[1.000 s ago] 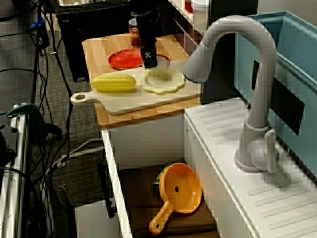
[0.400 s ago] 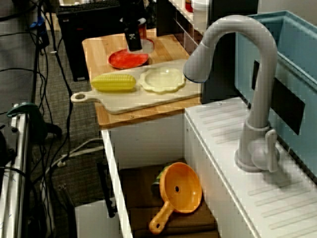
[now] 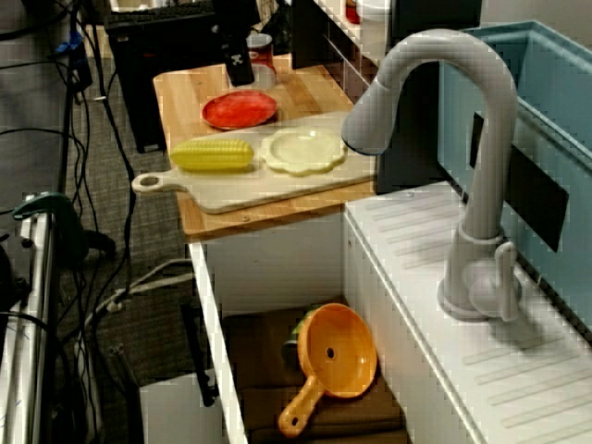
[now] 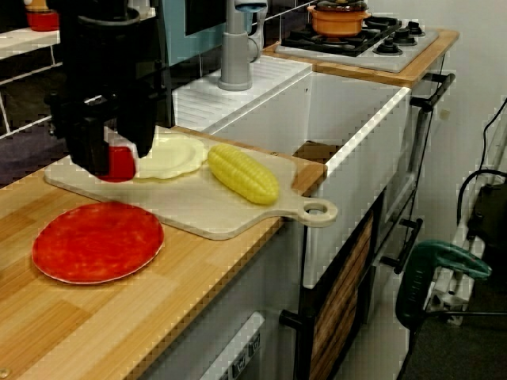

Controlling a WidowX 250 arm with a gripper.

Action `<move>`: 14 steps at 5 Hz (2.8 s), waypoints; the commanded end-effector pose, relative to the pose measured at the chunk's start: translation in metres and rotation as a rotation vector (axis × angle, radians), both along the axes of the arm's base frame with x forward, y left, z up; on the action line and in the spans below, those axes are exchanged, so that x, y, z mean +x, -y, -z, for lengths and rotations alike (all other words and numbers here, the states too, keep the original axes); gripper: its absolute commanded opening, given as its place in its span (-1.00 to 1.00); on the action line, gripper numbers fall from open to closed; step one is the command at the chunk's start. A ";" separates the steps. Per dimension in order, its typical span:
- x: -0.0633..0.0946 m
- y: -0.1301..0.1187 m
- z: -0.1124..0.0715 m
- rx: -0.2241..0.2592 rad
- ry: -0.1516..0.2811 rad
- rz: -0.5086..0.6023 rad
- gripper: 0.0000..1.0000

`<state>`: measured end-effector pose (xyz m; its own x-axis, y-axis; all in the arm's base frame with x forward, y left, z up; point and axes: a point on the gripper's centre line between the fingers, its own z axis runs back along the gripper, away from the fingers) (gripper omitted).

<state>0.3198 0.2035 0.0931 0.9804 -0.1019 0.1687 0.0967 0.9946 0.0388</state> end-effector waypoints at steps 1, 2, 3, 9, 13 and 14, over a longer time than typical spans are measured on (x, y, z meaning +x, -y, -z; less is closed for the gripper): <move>0.001 -0.014 -0.017 0.081 0.058 -0.012 -1.00; -0.001 -0.018 -0.010 0.119 0.066 -0.014 -1.00; -0.003 -0.023 -0.009 0.118 0.060 -0.017 -1.00; -0.014 -0.027 0.015 0.179 0.058 -0.009 -1.00; -0.009 -0.028 0.012 0.156 0.042 -0.044 1.00; -0.007 -0.030 0.008 0.136 0.031 -0.059 1.00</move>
